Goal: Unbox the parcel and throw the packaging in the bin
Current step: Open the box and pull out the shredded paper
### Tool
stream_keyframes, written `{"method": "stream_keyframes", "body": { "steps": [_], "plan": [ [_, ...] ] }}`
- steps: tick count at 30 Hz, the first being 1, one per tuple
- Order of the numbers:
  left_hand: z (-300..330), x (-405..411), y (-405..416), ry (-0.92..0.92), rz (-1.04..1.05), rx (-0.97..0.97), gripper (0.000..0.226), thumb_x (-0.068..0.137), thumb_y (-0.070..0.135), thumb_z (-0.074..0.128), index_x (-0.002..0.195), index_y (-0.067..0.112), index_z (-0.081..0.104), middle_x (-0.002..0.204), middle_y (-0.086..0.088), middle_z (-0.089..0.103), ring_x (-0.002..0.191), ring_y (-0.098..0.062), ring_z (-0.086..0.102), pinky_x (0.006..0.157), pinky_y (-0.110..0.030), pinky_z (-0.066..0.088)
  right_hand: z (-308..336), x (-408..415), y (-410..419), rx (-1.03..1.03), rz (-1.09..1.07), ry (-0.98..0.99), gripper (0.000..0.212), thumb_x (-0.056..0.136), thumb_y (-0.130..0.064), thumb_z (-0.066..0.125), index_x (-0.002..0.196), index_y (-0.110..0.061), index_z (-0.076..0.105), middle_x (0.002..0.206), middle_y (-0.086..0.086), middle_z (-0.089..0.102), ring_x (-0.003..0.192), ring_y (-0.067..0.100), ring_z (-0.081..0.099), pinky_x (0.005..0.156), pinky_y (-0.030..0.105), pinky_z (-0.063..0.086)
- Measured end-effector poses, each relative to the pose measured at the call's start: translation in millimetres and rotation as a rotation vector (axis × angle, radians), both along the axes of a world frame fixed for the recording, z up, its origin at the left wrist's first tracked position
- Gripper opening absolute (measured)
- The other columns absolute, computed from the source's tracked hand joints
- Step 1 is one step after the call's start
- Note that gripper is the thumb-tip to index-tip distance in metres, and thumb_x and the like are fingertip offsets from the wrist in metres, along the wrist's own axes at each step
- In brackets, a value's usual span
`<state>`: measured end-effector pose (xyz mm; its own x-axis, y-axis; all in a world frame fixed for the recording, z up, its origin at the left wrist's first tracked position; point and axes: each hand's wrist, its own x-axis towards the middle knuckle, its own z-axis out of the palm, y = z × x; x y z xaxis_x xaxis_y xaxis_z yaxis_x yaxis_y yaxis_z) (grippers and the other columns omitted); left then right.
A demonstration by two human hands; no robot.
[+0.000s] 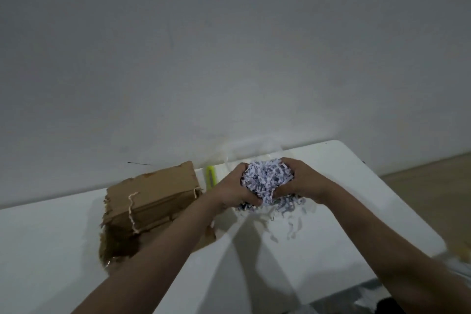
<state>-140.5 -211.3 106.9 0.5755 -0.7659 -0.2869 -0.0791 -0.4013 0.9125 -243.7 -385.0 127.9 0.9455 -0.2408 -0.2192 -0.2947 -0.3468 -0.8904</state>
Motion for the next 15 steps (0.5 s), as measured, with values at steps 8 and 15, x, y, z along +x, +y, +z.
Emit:
{"method": "stream_keyframes", "body": {
  "steps": [8,15],
  "plan": [
    [-57,-48,-47,0.006,0.046,0.133,0.087,0.056,0.011,0.077,0.131,0.022,0.034,0.12,-0.008,0.05,0.103,-0.016,0.056,0.078,-0.035,0.055,-58,-28,-46,-0.074,0.07,0.131,0.062,0.052,-0.012,0.084,0.109,-0.014,0.059,0.109,0.007,0.067,0.101,0.023,0.064,0.085,0.04,0.055],
    [-63,-67,-51,-0.269,0.044,0.401,0.102,0.051,0.048,0.065,0.143,0.03,0.024,0.136,-0.005,0.04,0.128,-0.026,0.03,0.106,-0.034,0.033,-65,-23,-54,-0.21,0.288,0.13,0.073,0.049,-0.017,0.077,0.119,-0.012,0.059,0.118,0.009,0.063,0.108,0.024,0.061,0.092,0.043,0.052]
  ]
}}
